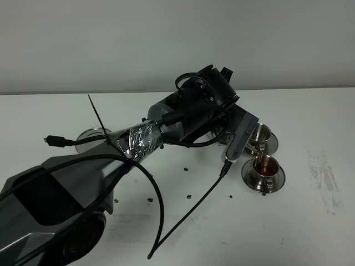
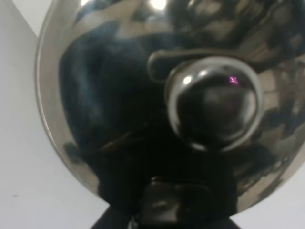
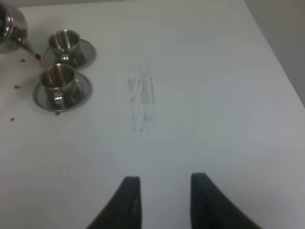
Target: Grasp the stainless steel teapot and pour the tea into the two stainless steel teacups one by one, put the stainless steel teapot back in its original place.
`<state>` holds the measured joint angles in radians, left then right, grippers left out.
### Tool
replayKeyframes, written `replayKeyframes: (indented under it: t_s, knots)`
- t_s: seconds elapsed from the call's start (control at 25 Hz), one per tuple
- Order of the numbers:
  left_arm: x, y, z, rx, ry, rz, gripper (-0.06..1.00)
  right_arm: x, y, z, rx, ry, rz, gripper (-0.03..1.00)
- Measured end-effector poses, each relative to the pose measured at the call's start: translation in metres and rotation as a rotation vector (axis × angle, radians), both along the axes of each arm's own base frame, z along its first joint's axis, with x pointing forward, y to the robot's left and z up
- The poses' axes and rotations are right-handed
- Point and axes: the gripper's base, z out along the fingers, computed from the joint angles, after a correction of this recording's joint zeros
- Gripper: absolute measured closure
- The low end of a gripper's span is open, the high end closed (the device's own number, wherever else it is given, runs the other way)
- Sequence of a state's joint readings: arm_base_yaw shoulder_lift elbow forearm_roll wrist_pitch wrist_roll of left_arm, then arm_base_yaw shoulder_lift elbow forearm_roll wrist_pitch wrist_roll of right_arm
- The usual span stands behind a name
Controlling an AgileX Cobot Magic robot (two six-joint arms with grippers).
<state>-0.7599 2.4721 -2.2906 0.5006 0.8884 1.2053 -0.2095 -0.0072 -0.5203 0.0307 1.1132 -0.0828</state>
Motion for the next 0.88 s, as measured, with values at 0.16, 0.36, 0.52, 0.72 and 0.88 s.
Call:
replayKeyframes:
  t_s: [0.16, 0.36, 0.52, 0.72, 0.88]
  knots:
    - [-0.0007, -0.0023, 0.0009, 0.003, -0.016, -0.011, 0.75, 0.0000, 0.0000, 0.0000, 0.000, 0.000, 0.000, 0.72]
    - [-0.0012, -0.0037, 0.0017, 0.012, -0.031, -0.020, 0.75, 0.0000, 0.0000, 0.0000, 0.000, 0.000, 0.000, 0.72]
    - [-0.0015, -0.0044, 0.0022, 0.020, -0.039, -0.025, 0.75, 0.0000, 0.0000, 0.0000, 0.000, 0.000, 0.000, 0.72]
    - [-0.0016, -0.0056, 0.0030, 0.026, -0.054, -0.033, 0.75, 0.0000, 0.0000, 0.0000, 0.000, 0.000, 0.000, 0.72]
    - [-0.0020, -0.0069, 0.0033, 0.022, -0.058, -0.038, 0.75, 0.0000, 0.0000, 0.0000, 0.000, 0.000, 0.000, 0.72]
